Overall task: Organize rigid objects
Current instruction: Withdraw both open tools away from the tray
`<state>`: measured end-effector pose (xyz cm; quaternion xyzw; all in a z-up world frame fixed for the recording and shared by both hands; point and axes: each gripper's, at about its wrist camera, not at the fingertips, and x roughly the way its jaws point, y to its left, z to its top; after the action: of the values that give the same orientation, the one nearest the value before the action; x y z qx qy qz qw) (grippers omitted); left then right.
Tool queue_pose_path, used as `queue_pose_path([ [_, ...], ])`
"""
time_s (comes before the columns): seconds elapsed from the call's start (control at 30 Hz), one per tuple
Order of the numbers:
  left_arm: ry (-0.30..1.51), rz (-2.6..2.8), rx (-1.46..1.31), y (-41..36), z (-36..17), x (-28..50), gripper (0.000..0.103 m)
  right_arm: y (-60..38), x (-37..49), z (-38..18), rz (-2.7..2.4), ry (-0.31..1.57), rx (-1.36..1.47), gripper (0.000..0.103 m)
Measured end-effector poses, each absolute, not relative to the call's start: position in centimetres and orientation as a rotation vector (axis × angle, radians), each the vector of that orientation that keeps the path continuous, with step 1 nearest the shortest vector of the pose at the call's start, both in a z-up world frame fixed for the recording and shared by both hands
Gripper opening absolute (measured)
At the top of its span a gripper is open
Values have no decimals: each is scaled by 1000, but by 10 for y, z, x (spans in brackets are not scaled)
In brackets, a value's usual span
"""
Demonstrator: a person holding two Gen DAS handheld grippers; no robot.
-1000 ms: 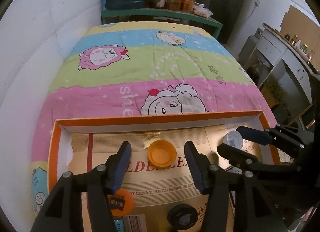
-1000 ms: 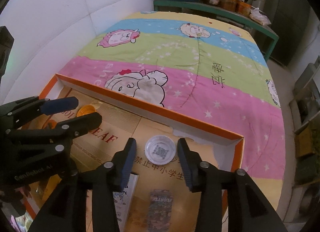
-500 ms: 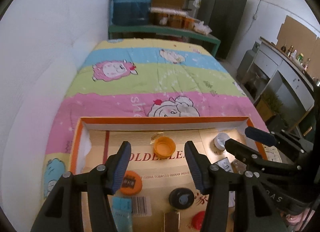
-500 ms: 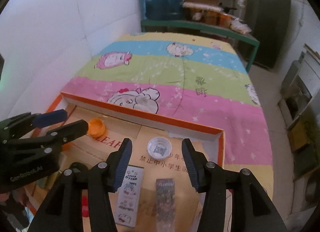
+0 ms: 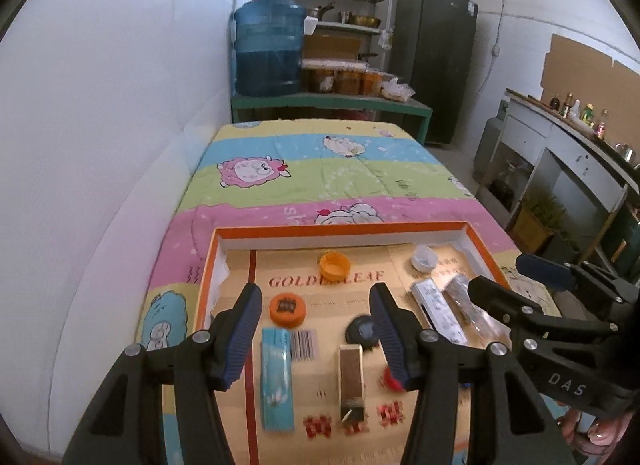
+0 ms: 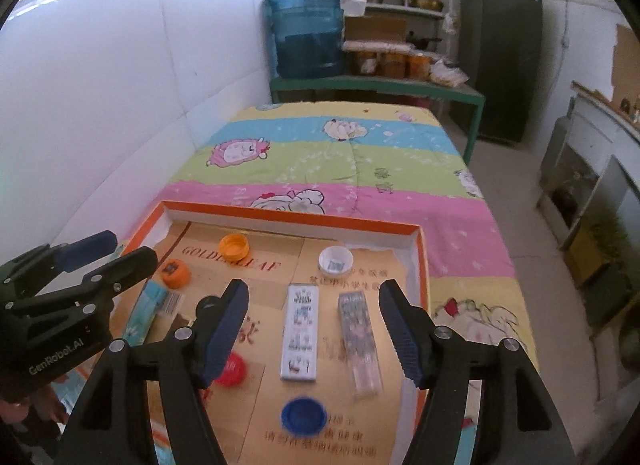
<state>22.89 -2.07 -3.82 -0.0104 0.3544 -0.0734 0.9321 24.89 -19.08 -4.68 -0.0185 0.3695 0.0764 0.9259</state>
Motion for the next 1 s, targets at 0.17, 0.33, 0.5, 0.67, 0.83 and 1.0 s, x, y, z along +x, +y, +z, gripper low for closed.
queue_pose_path([
  [0.17,684,-159,-22,-19,-30,198,63,-190,216,-40,123,723,-18,70],
  [0.33,640,-153,-35,-13,-19,165,66,-192,181,-34,76,687,22,75],
  [0.5,624,-149,-35,-9,-14,142,67,-192,150,-25,47,652,31,76],
  [0.67,601,-152,-47,-8,-7,114,67,-188,118,-17,30,619,33,76],
  [0.83,579,-152,-49,-7,-2,88,67,-182,85,-9,7,581,2,76],
  [1.0,556,-143,-54,-4,5,64,67,-180,59,-3,-6,557,11,76],
])
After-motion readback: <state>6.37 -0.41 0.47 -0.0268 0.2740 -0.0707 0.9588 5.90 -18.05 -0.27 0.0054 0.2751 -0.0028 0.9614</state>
